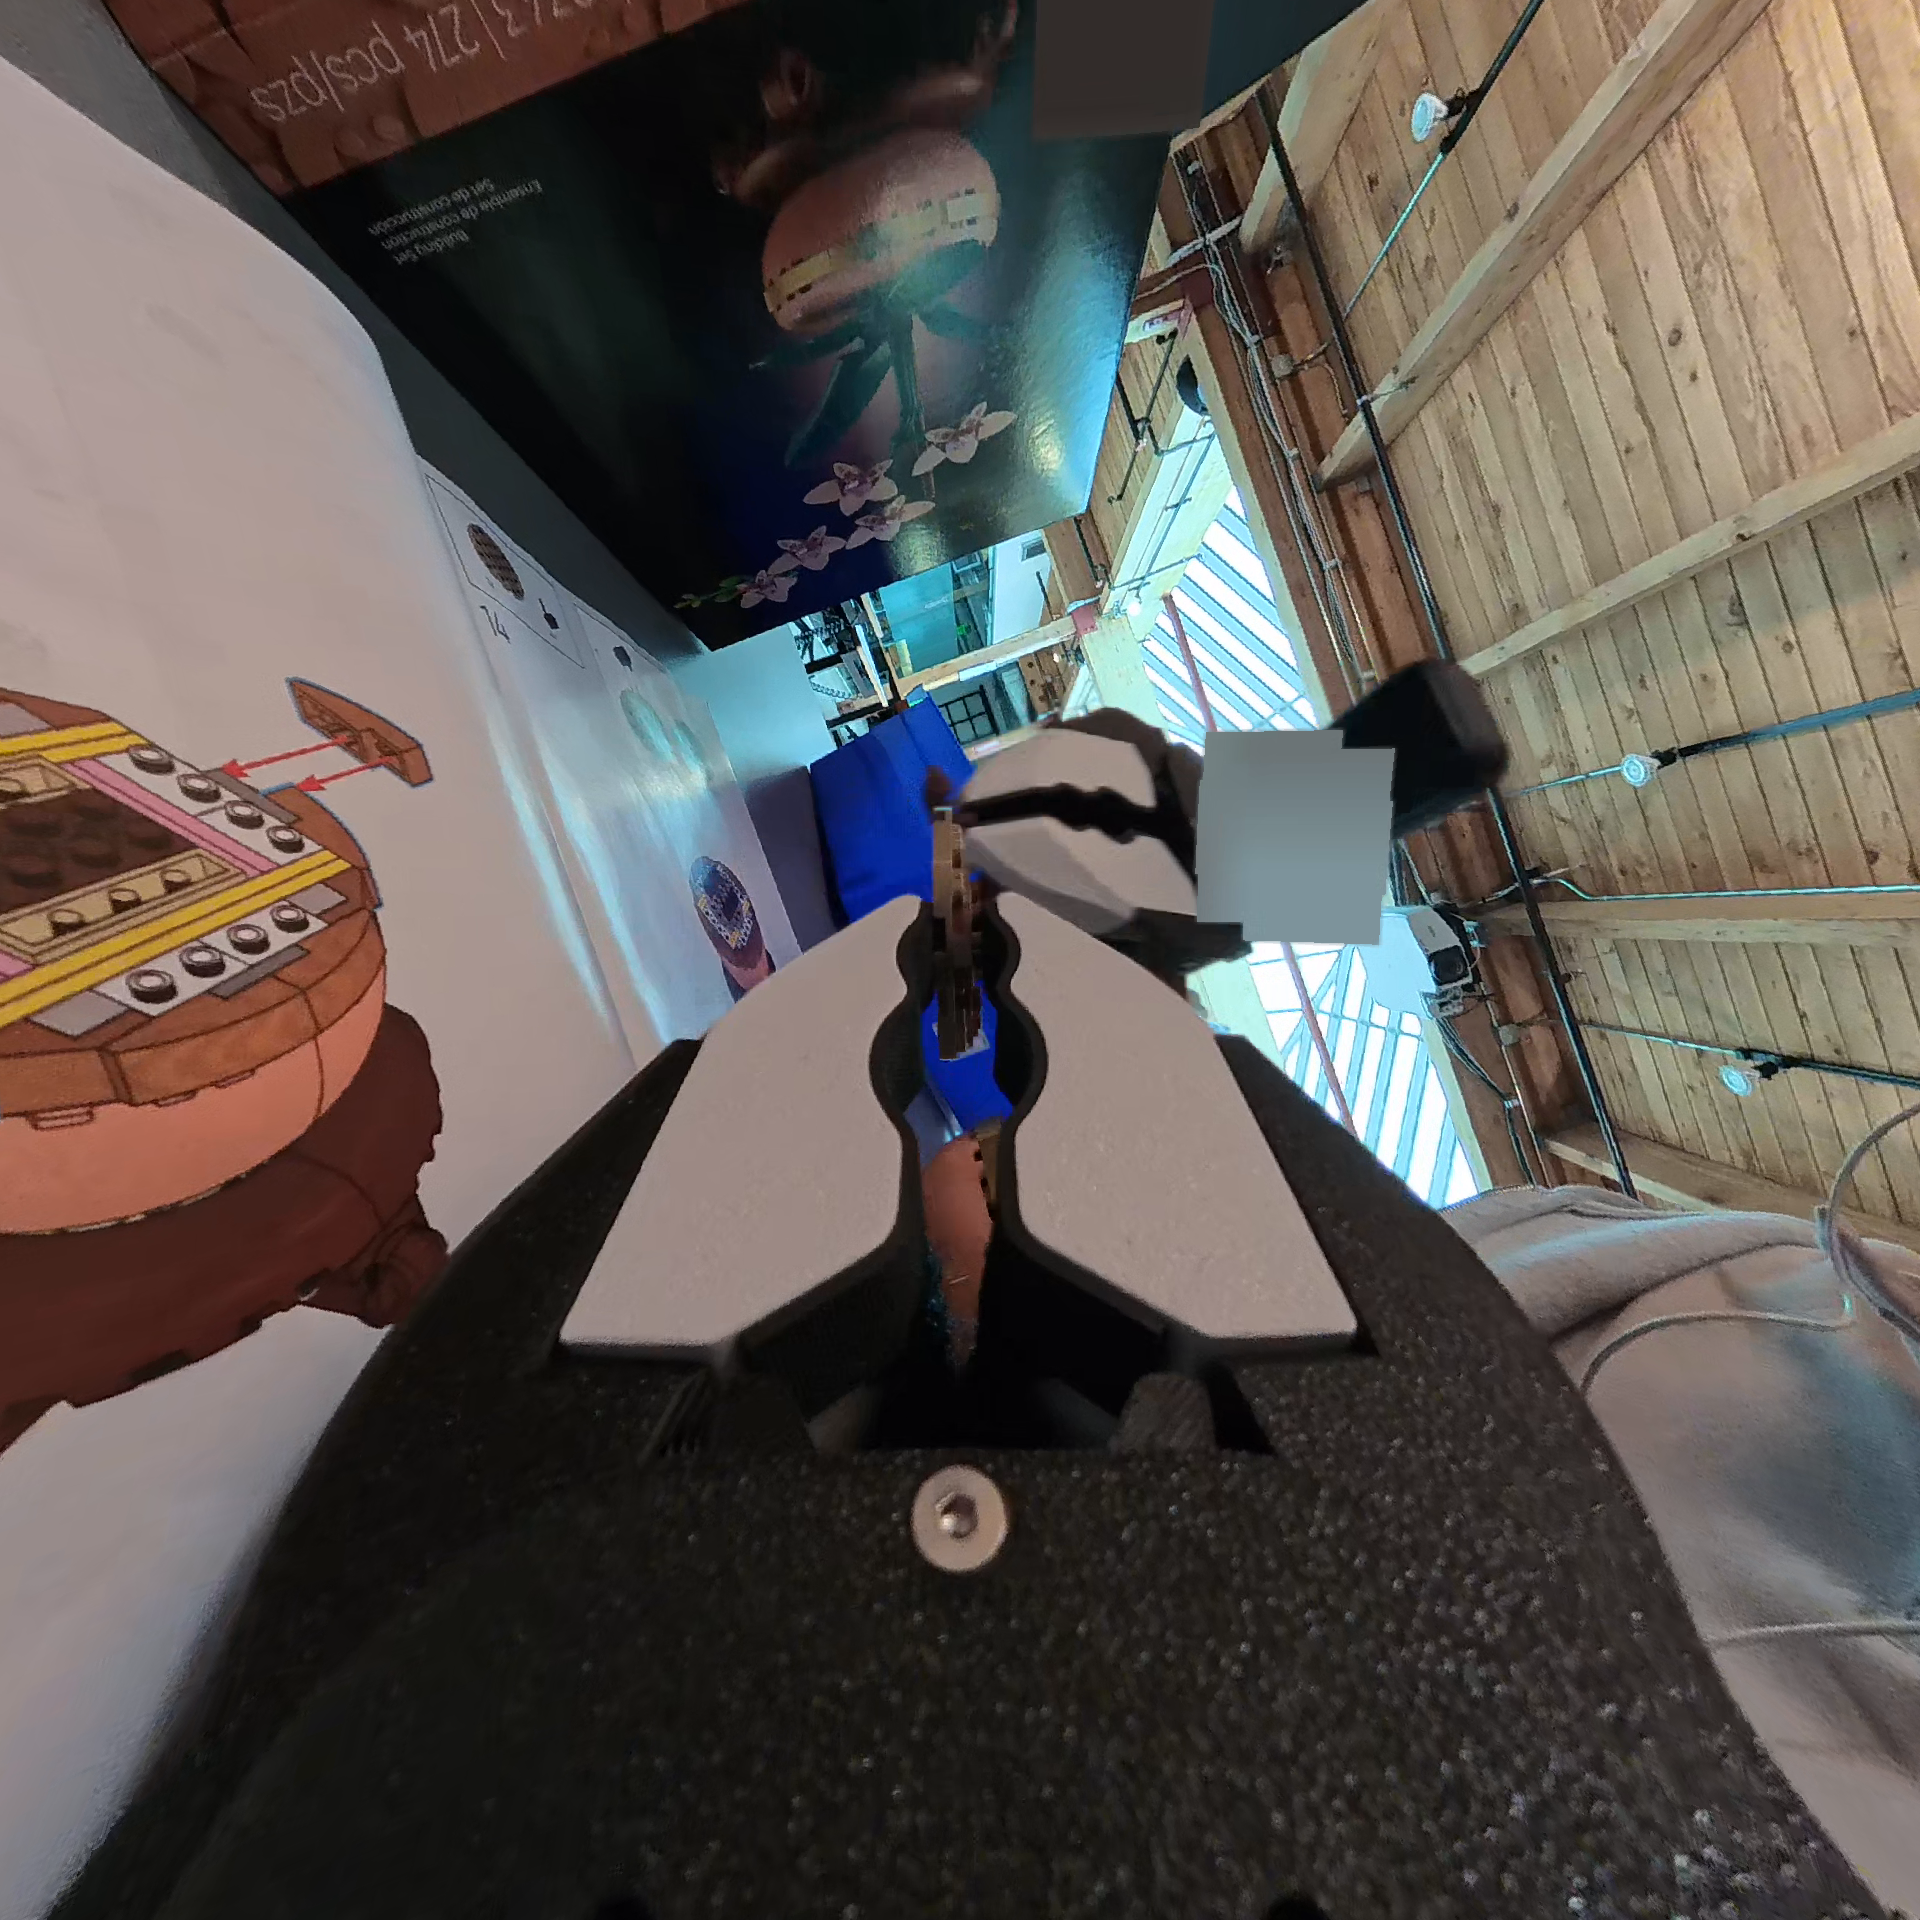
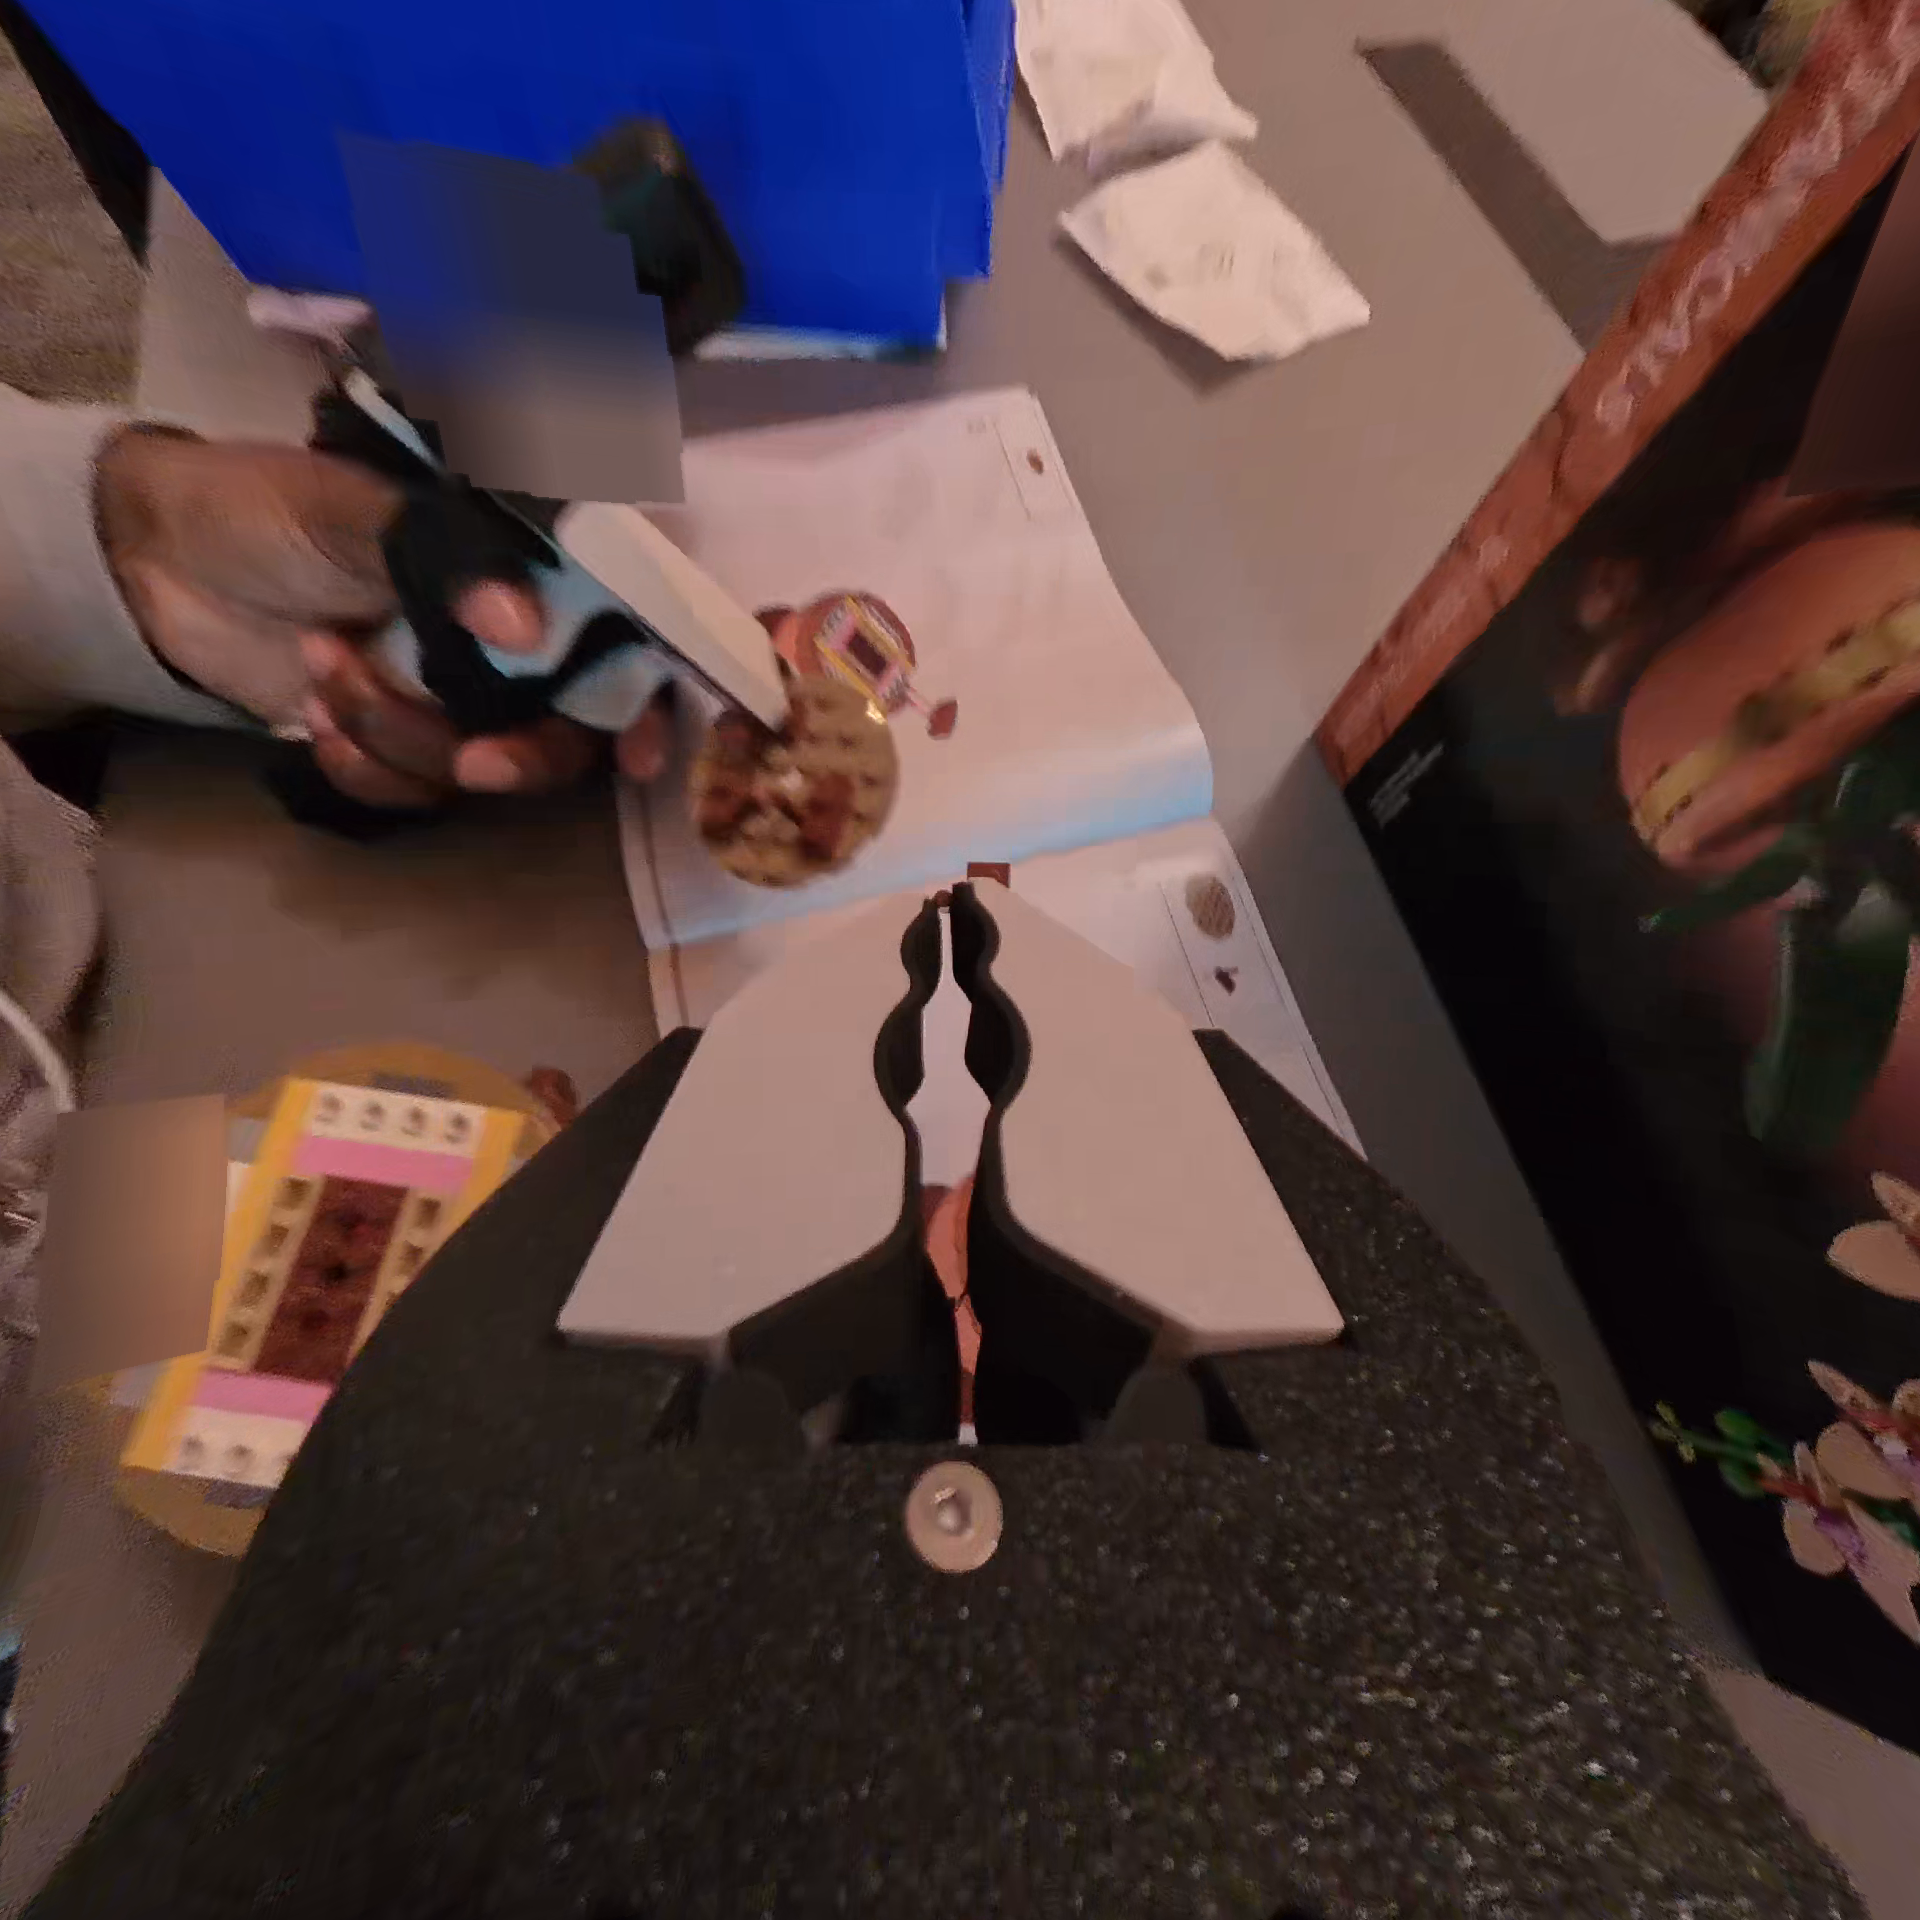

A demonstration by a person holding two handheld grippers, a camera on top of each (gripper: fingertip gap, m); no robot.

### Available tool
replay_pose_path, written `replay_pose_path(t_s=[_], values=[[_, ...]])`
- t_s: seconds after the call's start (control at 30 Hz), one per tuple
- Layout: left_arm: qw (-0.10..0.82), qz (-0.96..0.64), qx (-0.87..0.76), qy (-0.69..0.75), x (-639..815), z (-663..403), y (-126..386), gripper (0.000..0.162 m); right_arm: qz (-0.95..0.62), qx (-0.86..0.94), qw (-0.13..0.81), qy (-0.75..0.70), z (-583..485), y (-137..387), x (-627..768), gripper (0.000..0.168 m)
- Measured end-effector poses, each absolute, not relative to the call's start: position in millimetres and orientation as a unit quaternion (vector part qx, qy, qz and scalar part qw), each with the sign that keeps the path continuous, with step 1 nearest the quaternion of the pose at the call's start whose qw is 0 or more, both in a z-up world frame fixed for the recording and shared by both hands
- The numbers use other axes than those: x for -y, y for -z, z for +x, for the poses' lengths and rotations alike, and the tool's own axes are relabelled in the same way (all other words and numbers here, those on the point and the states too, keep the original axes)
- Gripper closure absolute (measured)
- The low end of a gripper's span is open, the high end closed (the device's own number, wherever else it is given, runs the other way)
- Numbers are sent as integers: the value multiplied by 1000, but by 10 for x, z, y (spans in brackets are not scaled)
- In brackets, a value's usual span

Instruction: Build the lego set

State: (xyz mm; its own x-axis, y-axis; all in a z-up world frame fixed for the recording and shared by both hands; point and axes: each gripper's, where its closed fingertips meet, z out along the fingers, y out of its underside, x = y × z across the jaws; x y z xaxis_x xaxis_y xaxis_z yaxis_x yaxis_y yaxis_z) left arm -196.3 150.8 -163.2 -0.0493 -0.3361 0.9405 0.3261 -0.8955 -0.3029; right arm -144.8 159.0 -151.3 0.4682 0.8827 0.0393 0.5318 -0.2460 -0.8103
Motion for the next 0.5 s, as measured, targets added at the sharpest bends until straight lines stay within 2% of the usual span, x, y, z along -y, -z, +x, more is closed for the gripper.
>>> replay_pose_path(t_s=[0.5], values=[[275,-628,36,727,-1553,-1975,1520,155,-745,475,417,-211,-1748,1306,-1446,166]])
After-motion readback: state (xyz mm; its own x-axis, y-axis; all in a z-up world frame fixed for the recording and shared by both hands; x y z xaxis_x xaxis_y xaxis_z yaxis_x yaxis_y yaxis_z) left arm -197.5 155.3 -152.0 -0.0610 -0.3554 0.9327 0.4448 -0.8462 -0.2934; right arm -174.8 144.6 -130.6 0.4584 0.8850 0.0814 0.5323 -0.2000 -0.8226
